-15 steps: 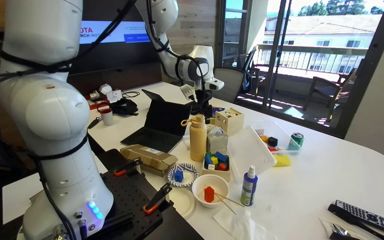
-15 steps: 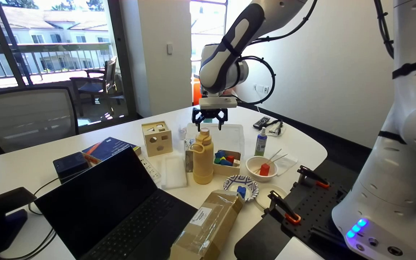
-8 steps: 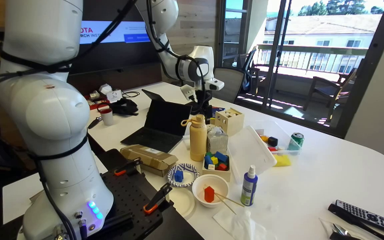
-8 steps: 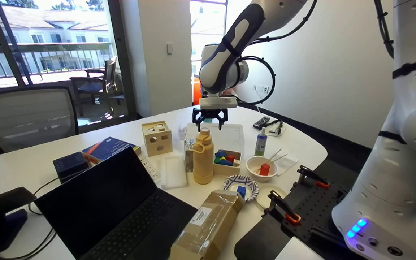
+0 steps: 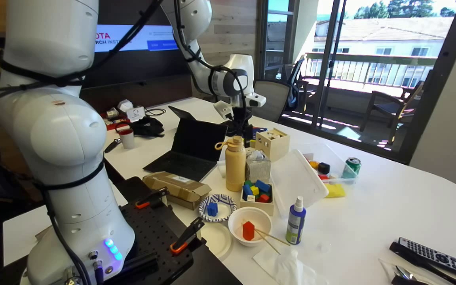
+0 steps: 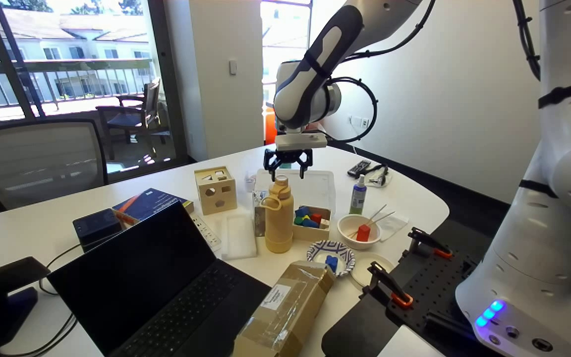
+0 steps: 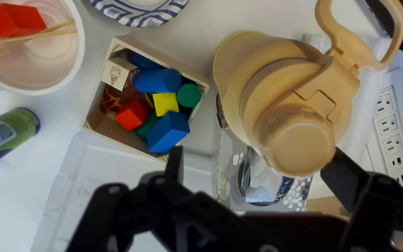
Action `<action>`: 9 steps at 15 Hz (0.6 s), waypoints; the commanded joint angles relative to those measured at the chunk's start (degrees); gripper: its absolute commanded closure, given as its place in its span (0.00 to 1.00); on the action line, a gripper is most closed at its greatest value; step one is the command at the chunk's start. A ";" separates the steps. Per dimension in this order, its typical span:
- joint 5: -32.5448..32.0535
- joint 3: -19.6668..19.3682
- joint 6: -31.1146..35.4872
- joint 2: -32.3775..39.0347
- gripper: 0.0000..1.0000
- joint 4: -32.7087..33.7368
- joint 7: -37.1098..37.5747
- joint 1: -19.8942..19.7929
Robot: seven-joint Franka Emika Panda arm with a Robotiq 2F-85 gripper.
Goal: Twist the lid on the bottle
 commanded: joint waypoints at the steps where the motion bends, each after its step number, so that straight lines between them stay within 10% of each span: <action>1: 0.63 0.52 -0.51 -0.93 0.00 -0.34 -4.74 -0.55; 9: 1.02 2.80 -1.59 -0.69 0.00 0.28 -16.34 -1.86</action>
